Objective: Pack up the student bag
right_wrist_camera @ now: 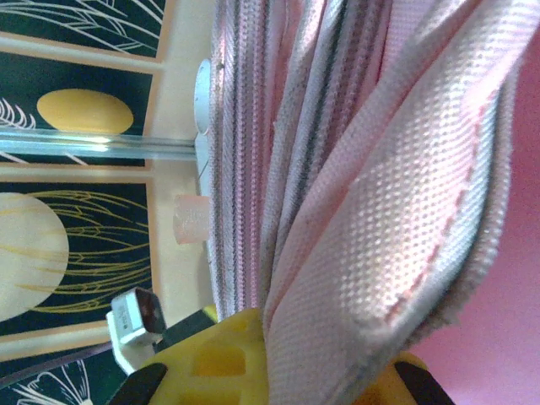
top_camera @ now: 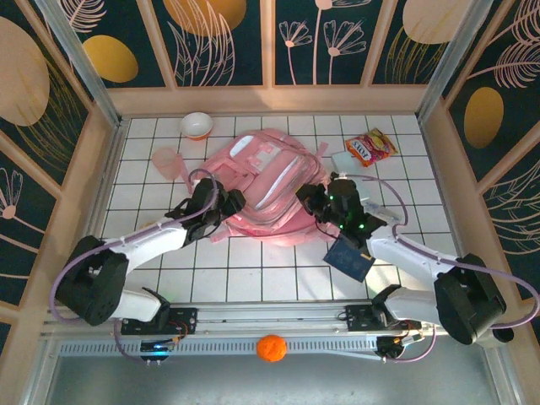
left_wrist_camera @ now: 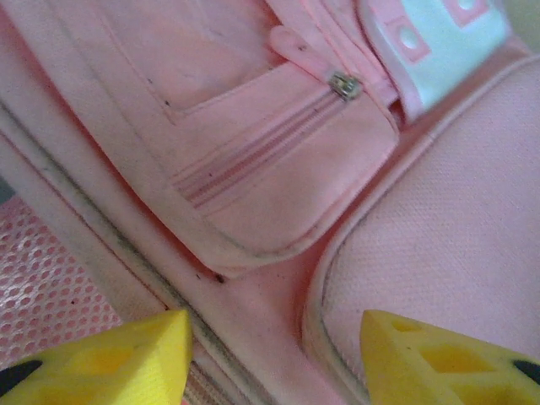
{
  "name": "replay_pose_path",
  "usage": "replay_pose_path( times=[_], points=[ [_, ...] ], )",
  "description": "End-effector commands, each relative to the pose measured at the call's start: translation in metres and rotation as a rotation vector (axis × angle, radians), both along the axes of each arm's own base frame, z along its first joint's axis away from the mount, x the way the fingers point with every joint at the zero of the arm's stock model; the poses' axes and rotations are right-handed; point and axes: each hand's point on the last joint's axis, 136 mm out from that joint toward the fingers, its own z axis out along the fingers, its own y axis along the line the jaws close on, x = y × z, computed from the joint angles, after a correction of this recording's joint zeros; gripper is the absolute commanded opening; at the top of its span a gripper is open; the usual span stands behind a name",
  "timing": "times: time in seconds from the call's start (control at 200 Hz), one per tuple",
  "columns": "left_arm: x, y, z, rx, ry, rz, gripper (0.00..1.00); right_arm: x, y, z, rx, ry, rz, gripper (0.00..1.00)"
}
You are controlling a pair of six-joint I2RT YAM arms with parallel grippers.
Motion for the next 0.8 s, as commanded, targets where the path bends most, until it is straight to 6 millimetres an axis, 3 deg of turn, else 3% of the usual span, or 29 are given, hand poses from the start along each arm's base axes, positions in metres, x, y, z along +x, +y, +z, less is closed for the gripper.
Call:
replay_pose_path(
  times=[0.0, 0.225, 0.3, 0.35, 0.38, 0.566, 0.621, 0.701, 0.796],
  points=[
    [0.027, 0.005, 0.001, 0.019, -0.042, 0.074, 0.55, -0.005, 0.004, 0.024, 0.092, -0.042, -0.082, 0.00],
    [0.076, 0.001, 0.000, 0.064, -0.087, 0.079, 0.53, -0.028, 0.037, 0.017, 0.171, 0.012, -0.090, 0.00],
    [0.093, -0.004, 0.011, 0.069, -0.121, 0.068, 0.54, -0.031, 0.051, 0.015, 0.185, 0.027, -0.080, 0.00],
    [0.099, -0.005, -0.004, 0.098, -0.094, 0.054, 0.54, -0.032, 0.061, 0.011, 0.190, 0.041, -0.067, 0.00],
    [0.110, -0.009, 0.007, 0.094, -0.118, 0.052, 0.54, -0.034, 0.070, 0.010, 0.198, 0.047, -0.052, 0.00],
    [0.125, -0.006, 0.020, 0.139, -0.152, 0.040, 0.56, -0.030, 0.111, 0.000, 0.235, 0.092, 0.038, 0.05],
    [0.125, -0.002, 0.024, 0.155, -0.157, 0.048, 0.56, -0.031, 0.121, -0.006, 0.236, 0.113, 0.060, 0.10],
    [0.122, 0.006, 0.030, 0.182, -0.163, 0.057, 0.57, -0.034, 0.131, -0.010, 0.235, 0.136, 0.079, 0.26],
    [0.117, 0.013, 0.036, 0.204, -0.167, 0.060, 0.58, -0.038, 0.132, -0.016, 0.219, 0.167, 0.090, 0.41]
  ],
)
